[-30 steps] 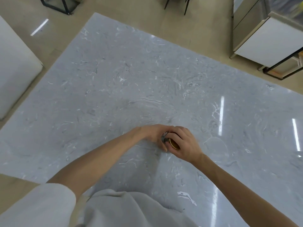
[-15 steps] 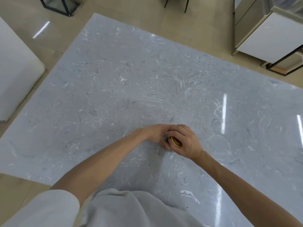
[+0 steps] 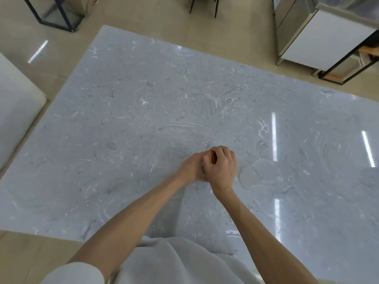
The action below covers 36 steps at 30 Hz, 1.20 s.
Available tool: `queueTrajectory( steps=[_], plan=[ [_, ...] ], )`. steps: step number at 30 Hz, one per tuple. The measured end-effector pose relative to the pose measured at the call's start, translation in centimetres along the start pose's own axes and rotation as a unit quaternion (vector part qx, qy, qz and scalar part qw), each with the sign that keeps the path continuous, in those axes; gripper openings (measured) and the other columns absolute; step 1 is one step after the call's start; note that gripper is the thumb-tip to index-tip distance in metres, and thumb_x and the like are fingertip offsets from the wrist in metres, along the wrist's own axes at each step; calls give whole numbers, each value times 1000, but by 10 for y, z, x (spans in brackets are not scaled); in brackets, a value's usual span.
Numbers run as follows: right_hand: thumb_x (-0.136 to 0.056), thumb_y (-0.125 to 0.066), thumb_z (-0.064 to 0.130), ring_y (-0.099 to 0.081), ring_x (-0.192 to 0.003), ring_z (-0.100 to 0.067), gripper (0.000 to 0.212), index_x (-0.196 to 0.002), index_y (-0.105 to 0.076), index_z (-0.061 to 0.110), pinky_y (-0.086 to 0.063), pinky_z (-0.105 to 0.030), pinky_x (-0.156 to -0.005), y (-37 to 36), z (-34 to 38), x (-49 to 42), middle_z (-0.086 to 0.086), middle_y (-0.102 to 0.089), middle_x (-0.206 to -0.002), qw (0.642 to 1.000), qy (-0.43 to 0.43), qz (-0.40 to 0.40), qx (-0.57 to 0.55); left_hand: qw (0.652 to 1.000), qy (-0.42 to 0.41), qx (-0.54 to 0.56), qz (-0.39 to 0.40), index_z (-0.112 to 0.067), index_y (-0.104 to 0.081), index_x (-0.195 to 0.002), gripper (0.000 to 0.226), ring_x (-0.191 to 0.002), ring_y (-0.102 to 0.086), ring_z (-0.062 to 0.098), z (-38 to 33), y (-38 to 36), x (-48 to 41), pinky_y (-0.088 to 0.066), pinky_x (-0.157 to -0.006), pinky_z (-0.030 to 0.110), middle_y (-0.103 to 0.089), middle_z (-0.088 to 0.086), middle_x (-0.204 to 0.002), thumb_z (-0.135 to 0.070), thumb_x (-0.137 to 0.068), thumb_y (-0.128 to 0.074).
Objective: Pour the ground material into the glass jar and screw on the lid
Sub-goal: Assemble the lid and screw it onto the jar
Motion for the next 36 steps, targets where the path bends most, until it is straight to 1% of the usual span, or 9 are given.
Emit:
queueTrajectory(
  steps=[5, 9, 13, 15, 18, 21, 28, 31, 36],
  plan=[
    [-82, -68, 16, -62, -92, -18, 9, -88, -74, 13, -52, -32, -82, 15, -12, 6, 0, -71, -93, 991, 131, 24, -32, 995, -30, 93, -12, -43, -57, -96, 39, -78, -69, 4, -3, -2, 8, -54, -63, 20, -70, -16, -84, -31, -67, -80],
    [-80, -72, 4, -68, -86, -25, 7, -86, -74, 6, -55, -38, -81, 18, -11, 1, -5, -73, -89, 961, 272, 23, -43, 994, -47, 94, 9, -45, -55, -84, 34, -70, -67, 6, -9, 5, 5, -48, -58, 18, -66, -17, -74, -30, -67, -80],
    [-78, -73, 2, -68, -81, -28, 5, -82, -73, 4, -55, -43, -72, 24, -11, 0, -8, -73, -90, 915, 399, 30, -47, 997, -36, 61, 42, -45, -59, -94, 37, -73, -66, 10, 8, 9, 9, -53, -66, 26, -65, -18, -77, -33, -68, -83],
    [-82, -75, 13, -66, -91, -28, 17, -98, -72, 9, -55, -45, -76, 22, -10, 2, -7, -70, -100, 922, 379, 80, 10, 998, -7, 47, 30, -32, -66, -111, 38, -80, -65, 15, 27, 12, 12, -51, -75, 29, -67, -14, -88, -28, -76, -81],
    [-87, -65, 54, -57, -104, -26, 53, -127, -55, 20, -55, -42, -82, 19, -17, 7, -5, -58, -119, 955, 196, 133, 178, 997, 24, 73, 28, -21, -58, -134, 41, -110, -63, 19, 39, 2, 18, -48, -98, 31, -66, 2, -125, -17, -93, -64],
    [-81, -61, 67, -57, -81, -25, 61, -113, -52, 15, -57, -39, -65, 19, -19, 14, -7, -57, -95, 964, 103, 138, 200, 995, 17, 102, 7, -18, -53, -138, 44, -118, -60, 20, 29, -12, 20, -43, -102, 25, -62, 6, -134, -6, -97, -50],
    [-84, -64, 54, -56, -76, -22, 46, -106, -58, 13, -54, -35, -64, 21, -25, 14, -3, -60, -88, 959, 205, 133, 147, 969, 44, 200, -139, -15, -76, -108, 27, -93, -71, 16, 24, -24, 15, -57, -84, 33, -77, 2, -104, -6, -88, -60],
    [-86, -53, 58, -59, -78, -21, 51, -111, -62, 15, -55, -33, -61, 24, -28, 11, -2, -63, -92, 935, 285, 168, 127, 976, 20, 186, -109, -15, -77, -98, 22, -83, -69, 16, 21, -23, 8, -51, -74, 28, -76, -1, -91, -9, -89, -58],
    [-88, -53, 60, -61, -84, -21, 58, -126, -57, 17, -54, -30, -71, 32, -30, 3, -2, -65, -103, 884, 397, 212, 128, 986, -38, 132, -99, -5, -76, -105, 22, -88, -71, 28, 16, -19, 2, -53, -79, 33, -77, 13, -99, 3, -89, -63]
  ],
)
Point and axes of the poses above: each hand's wrist, its own x-axis away from the middle knuckle, its own y-axis out of the back of the hand, z = x × y, the point moved 5 cm from there along -x, towards the middle knuckle
